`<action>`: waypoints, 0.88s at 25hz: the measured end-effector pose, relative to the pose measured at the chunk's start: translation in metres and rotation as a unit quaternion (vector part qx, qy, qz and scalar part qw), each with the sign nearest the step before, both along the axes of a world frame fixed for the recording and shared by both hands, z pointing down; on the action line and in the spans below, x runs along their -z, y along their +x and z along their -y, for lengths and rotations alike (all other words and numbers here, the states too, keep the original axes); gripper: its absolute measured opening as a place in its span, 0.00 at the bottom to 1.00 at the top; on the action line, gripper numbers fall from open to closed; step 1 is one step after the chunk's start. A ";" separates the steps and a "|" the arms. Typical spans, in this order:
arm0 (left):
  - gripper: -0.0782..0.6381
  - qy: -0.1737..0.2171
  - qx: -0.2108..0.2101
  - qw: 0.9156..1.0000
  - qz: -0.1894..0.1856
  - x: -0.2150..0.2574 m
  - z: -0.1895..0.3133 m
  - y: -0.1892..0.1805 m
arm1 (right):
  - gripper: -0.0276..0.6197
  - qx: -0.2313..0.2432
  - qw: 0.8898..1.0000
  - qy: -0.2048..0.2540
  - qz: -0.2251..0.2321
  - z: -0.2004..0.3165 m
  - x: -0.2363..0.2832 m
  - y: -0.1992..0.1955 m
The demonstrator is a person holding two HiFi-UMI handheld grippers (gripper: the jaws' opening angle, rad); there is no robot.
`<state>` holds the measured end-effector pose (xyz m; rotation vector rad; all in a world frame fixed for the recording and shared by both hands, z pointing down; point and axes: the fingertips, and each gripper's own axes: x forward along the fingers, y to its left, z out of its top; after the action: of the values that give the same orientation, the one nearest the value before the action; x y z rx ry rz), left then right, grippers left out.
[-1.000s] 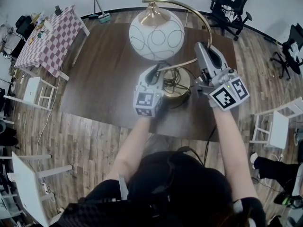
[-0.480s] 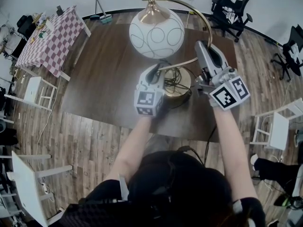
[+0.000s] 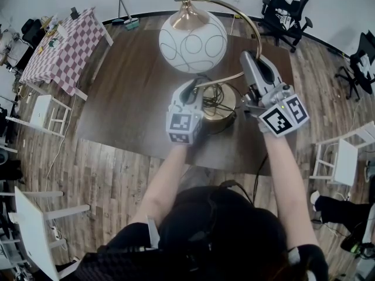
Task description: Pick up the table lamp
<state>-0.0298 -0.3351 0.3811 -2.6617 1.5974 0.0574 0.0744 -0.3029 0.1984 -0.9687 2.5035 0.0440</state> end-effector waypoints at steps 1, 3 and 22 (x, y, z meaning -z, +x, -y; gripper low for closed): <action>0.19 0.000 0.000 1.000 0.000 -0.001 0.000 0.000 | 0.05 0.001 1.000 0.000 0.000 0.000 0.000 -0.001; 0.19 0.000 0.000 1.000 0.001 -0.001 -0.001 -0.002 | 0.05 0.002 1.000 0.001 -0.001 -0.001 -0.001 -0.002; 0.19 0.001 0.006 1.000 0.001 0.001 -0.002 -0.005 | 0.05 0.009 1.000 0.008 -0.004 -0.005 0.004 -0.009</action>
<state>-0.0350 -0.3329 0.3800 -2.6508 1.6116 0.0568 0.0656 -0.2982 0.1940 -0.9423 2.5152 0.0636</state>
